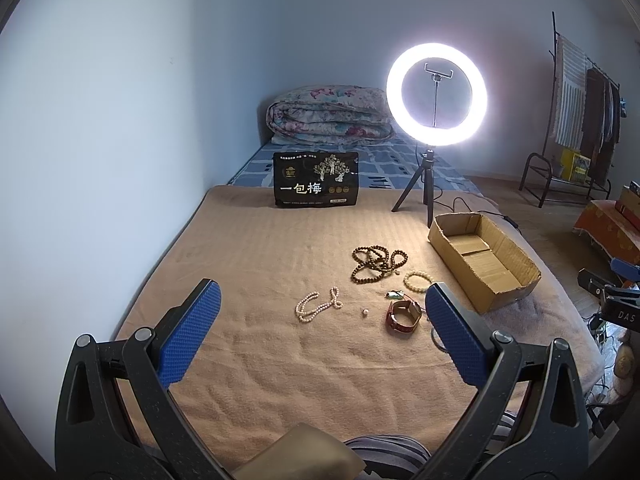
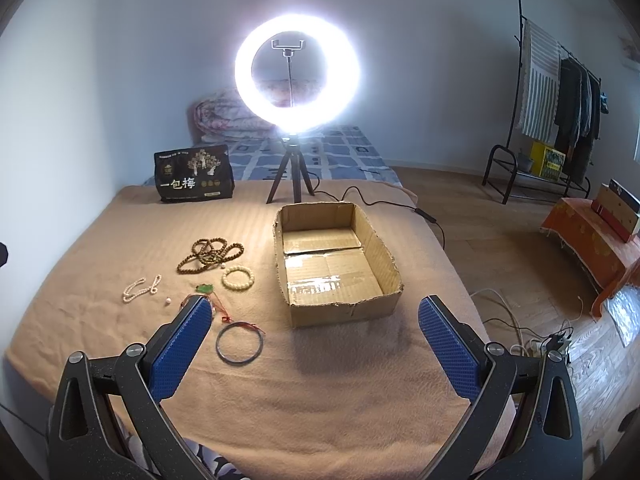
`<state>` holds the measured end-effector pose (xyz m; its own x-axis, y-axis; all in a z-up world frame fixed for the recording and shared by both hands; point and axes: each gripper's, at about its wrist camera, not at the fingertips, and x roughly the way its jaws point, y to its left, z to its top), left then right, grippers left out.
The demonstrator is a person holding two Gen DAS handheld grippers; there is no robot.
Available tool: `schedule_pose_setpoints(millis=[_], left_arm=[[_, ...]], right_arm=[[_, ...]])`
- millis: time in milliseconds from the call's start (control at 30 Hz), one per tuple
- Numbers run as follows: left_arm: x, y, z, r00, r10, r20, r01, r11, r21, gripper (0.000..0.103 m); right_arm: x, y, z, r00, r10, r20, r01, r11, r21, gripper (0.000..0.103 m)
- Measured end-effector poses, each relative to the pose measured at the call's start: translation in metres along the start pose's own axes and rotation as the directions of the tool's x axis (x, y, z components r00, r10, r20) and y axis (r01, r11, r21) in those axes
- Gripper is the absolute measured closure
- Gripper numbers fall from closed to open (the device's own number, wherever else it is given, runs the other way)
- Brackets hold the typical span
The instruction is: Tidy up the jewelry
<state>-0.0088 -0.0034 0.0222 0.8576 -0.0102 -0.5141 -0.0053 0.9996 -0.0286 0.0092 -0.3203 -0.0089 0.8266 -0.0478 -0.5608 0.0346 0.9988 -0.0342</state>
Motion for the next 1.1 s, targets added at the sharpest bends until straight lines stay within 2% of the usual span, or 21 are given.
schedule_pose_setpoints(millis=[1100], left_arm=[[-0.0029,-0.0052,0.0024,1.000,-0.005,-0.003,0.005,1.000,0.006,0.000]], right_arm=[[0.0060,0.0042,0.0000,1.000,0.011,-0.022,-0.011,1.000,-0.009,0.000]])
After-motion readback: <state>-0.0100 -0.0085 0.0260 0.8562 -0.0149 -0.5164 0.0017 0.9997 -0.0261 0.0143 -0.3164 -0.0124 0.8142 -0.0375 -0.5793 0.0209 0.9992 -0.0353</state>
